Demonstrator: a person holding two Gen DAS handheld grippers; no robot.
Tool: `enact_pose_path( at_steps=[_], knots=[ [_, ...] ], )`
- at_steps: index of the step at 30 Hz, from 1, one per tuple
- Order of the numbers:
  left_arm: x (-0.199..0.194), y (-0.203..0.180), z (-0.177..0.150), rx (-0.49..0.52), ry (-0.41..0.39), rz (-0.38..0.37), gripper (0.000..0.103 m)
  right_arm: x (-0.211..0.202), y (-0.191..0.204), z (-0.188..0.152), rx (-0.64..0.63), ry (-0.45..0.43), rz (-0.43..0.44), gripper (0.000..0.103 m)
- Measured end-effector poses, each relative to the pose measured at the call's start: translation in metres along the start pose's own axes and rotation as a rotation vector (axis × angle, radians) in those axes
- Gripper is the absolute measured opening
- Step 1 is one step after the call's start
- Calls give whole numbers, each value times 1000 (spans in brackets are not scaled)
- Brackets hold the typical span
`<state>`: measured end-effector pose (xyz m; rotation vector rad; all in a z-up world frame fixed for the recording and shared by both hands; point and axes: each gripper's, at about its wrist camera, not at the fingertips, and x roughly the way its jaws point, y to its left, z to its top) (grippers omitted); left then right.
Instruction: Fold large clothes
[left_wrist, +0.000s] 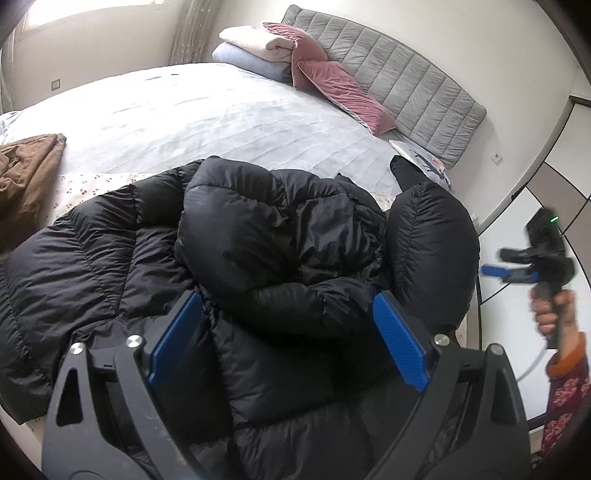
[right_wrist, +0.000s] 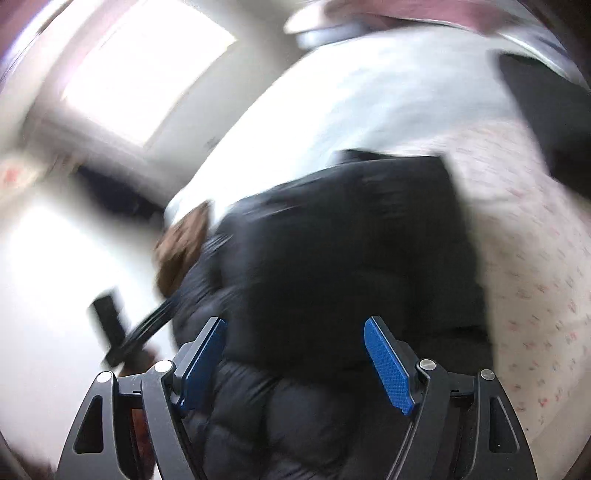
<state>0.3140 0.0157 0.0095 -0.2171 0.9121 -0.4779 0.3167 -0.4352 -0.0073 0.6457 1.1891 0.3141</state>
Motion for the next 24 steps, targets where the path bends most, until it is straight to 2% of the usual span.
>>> enact_pose_path(
  at_steps=[3,7,9,10,12,14,16,20,24],
  knots=[
    [2,0,0,-4,5,3,94,28,-42,-4,121,11,36,78],
    [7,-3,2,-14,14,-4,94,66,-56,-11,169,-21,181,78],
    [6,-5,3,-9,13,-10,94,76,-50,-8,176,-42,252,74],
    [5,-6,5,-6,7,-14,94,79,-41,-5,179,-49,305,65],
    [2,-4,9,-8,-14,-12,94,79,-6,5,138,-62,409,61],
    [0,-1,13,-18,-30,1,94,74,53,19,19,-59,478,55],
    [-2,4,15,-44,-43,4,94,72,113,31,-89,-39,506,55],
    [-10,13,10,-81,-74,-24,94,80,222,43,-295,40,453,57],
    [-14,13,1,-43,-89,-58,94,100,265,48,-331,90,372,57]
  ],
)
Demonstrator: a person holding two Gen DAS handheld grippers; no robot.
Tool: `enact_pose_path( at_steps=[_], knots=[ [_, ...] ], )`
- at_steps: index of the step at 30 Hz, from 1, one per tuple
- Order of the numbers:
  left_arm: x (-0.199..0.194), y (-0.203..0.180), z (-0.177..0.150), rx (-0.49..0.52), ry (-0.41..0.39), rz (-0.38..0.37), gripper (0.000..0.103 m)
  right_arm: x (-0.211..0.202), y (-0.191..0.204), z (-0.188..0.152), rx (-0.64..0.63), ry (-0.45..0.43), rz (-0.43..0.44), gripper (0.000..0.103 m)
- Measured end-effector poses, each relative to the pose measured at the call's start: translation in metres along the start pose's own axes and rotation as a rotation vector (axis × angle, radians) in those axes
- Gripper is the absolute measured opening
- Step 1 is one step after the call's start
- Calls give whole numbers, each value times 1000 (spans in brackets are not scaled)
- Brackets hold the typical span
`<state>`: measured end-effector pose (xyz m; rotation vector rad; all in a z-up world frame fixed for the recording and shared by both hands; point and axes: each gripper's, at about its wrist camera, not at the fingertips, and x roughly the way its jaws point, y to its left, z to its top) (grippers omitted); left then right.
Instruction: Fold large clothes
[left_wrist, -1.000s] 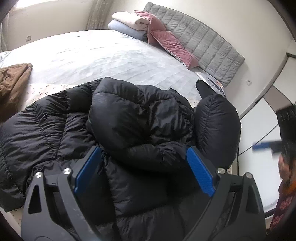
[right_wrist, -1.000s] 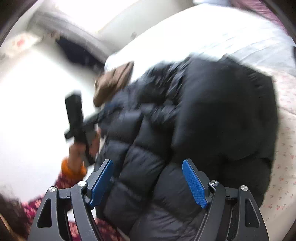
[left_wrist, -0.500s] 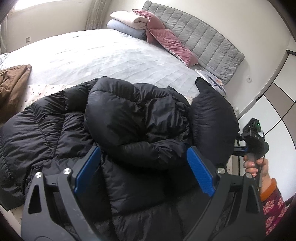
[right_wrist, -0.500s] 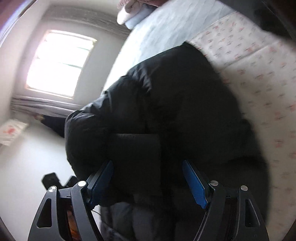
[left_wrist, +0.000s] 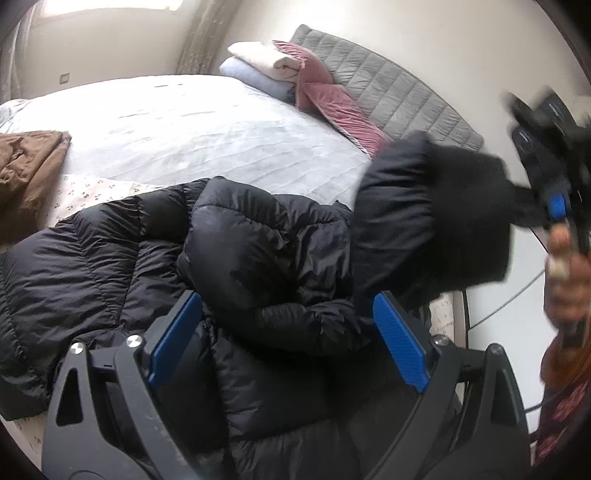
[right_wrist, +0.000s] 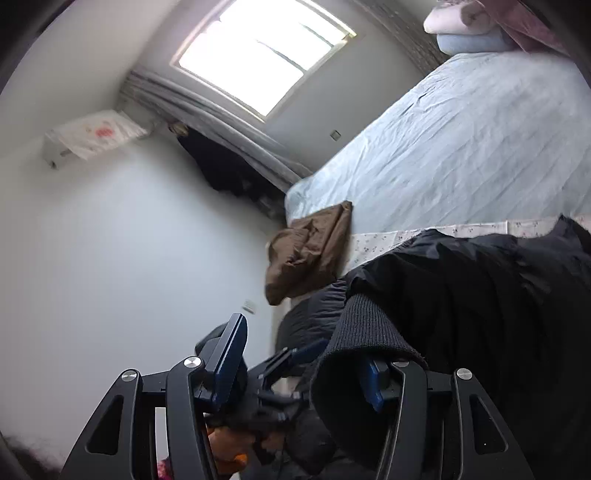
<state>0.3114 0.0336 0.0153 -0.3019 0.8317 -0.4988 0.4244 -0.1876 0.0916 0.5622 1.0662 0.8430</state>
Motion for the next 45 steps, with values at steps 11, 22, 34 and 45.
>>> enact_pose_path(
  at_steps=[11,22,34,45],
  knots=[
    [45,-31,-15,5,49,-134,94,50,9,0,68,139,-116,57],
    [54,70,-11,-406,16,54,39,-6,-17,1,126,58,-59,69],
    [31,15,39,-184,-141,78,66,-54,-96,-36,62,-198,-636,70],
    [139,-3,12,-106,64,186,75,-10,-172,-59,132,-186,-757,73]
  ],
)
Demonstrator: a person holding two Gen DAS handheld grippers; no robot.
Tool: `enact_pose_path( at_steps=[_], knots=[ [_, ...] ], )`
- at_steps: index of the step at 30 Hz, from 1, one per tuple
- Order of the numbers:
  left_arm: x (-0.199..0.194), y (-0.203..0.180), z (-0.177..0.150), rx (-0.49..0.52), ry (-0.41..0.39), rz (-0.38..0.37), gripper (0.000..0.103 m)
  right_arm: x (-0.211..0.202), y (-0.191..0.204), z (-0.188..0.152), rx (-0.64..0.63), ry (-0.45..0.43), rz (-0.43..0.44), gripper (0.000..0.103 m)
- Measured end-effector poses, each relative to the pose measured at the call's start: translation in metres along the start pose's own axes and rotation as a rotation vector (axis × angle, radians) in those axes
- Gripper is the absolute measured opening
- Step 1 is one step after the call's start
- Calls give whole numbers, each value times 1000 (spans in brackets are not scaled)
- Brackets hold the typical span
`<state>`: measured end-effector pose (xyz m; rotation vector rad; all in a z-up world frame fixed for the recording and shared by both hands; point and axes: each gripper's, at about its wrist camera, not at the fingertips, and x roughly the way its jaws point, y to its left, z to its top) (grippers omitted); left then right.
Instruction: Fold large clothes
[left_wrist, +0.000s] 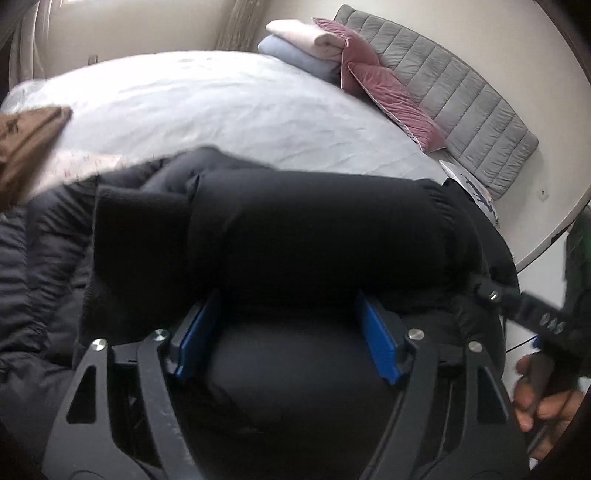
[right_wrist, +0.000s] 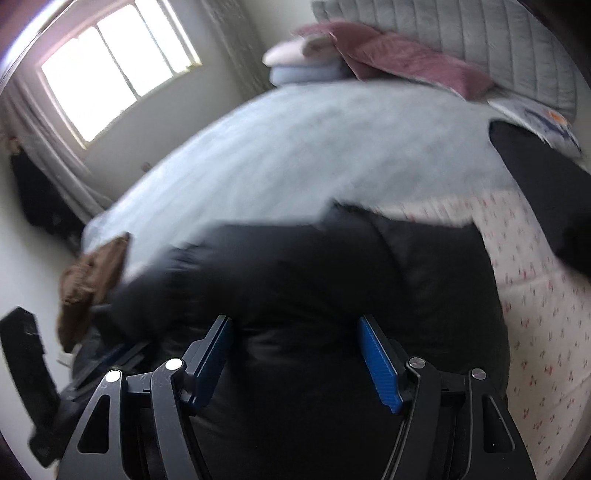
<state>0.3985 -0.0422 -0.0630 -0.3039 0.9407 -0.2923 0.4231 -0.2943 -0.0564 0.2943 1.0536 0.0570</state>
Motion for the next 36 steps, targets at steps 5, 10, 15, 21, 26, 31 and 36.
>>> enact_pose_path(
  at_steps=[5,10,15,21,26,31,36],
  knots=[
    [7,-2,-8,77,61,14,75,18,-16,-20,52,17,0,85],
    [-39,2,-11,65,78,-41,79,-10,-19,-24,95,24,37,85],
    [-97,15,-30,126,42,-5,97,-60,-25,-35,160,15,56,85],
    [-157,77,-47,-1,57,19,98,-108,-21,-66,118,20,16,85],
    [-201,148,-71,-181,4,59,98,-137,-2,-100,65,38,14,85],
    [-232,232,-100,-416,-40,77,98,-145,7,-126,65,60,15,85],
    [-238,299,-127,-604,-69,107,98,-145,19,-140,40,84,1,85]
  ],
)
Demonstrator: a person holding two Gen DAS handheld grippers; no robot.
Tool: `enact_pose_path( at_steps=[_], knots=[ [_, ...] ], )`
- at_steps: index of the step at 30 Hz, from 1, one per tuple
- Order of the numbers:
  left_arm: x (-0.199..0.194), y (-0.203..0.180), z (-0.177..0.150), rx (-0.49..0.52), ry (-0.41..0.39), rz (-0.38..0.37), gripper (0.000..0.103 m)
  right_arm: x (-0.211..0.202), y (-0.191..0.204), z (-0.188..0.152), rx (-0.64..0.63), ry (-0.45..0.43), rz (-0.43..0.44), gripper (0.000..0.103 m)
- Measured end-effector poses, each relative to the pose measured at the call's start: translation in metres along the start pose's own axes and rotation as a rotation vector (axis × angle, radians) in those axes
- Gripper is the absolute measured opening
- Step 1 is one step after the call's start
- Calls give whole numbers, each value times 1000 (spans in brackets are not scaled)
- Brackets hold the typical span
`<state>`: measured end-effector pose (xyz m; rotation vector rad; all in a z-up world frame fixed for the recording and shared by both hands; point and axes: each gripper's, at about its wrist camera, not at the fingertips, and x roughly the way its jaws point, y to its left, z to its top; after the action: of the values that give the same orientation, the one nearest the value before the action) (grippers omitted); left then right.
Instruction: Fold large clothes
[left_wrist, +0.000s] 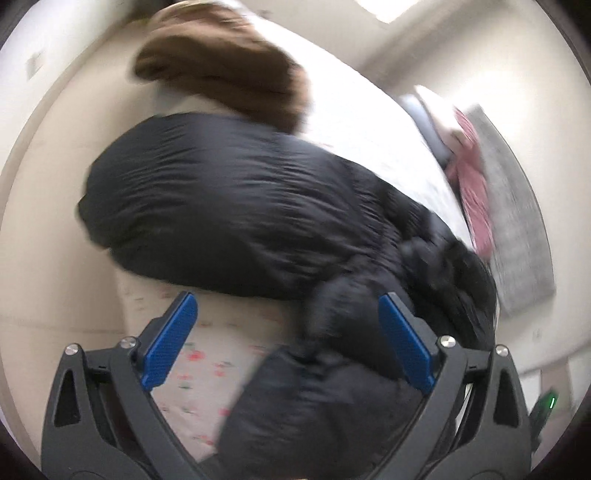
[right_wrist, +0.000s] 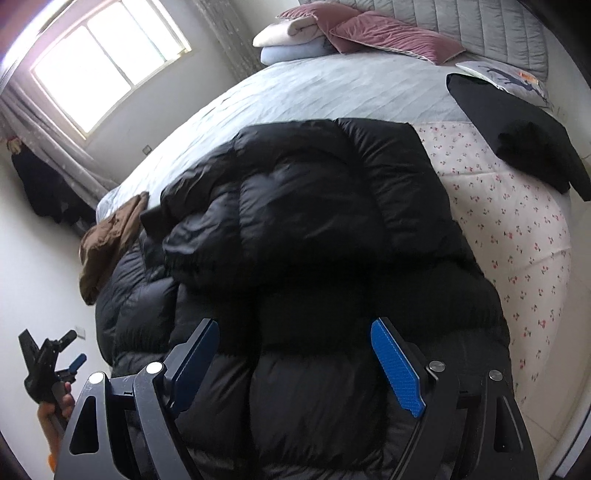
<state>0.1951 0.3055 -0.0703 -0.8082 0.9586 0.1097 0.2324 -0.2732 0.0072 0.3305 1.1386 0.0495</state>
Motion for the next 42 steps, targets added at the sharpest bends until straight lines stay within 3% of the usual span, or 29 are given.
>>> enact_pose_path(
  at_steps=[9,16,18,20,21,22,23,24,25,26,29,34,38,42],
  knots=[
    [44,92,8,-375,36,-131,98,0,25,-30,-47,31,11,85],
    [74,144,-2,-707,-36,-275,97,5,30,-47,-76,60,7,85],
    [81,152,-2,-761,-55,-275,97,8,28,-49,-73,66,4,85],
    [85,159,0,-797,-82,-260,90,10,25,-50,-64,70,2,85],
    [87,164,1,-822,-95,-249,80,11,24,-50,-61,72,4,85],
    [87,167,2,-840,-108,-243,59,12,23,-50,-55,74,5,85],
    [86,170,4,-857,-126,-250,46,13,22,-50,-52,77,6,85],
    [84,172,7,-868,-141,-272,21,14,21,-50,-50,77,8,85],
    [76,170,13,-856,-169,-287,10,14,20,-49,-47,78,9,85],
    [69,164,17,-821,-201,-283,10,14,18,-49,-45,77,9,85],
    [25,119,41,-551,-330,-224,7,15,13,-47,-44,80,6,85],
    [-38,9,63,-180,-463,-272,6,19,6,-37,-40,86,-6,85],
    [-74,-84,64,75,-519,-316,6,18,5,-29,-41,74,3,85],
    [-95,-184,50,329,-513,-361,6,19,4,-23,-36,70,18,85]
  ],
)
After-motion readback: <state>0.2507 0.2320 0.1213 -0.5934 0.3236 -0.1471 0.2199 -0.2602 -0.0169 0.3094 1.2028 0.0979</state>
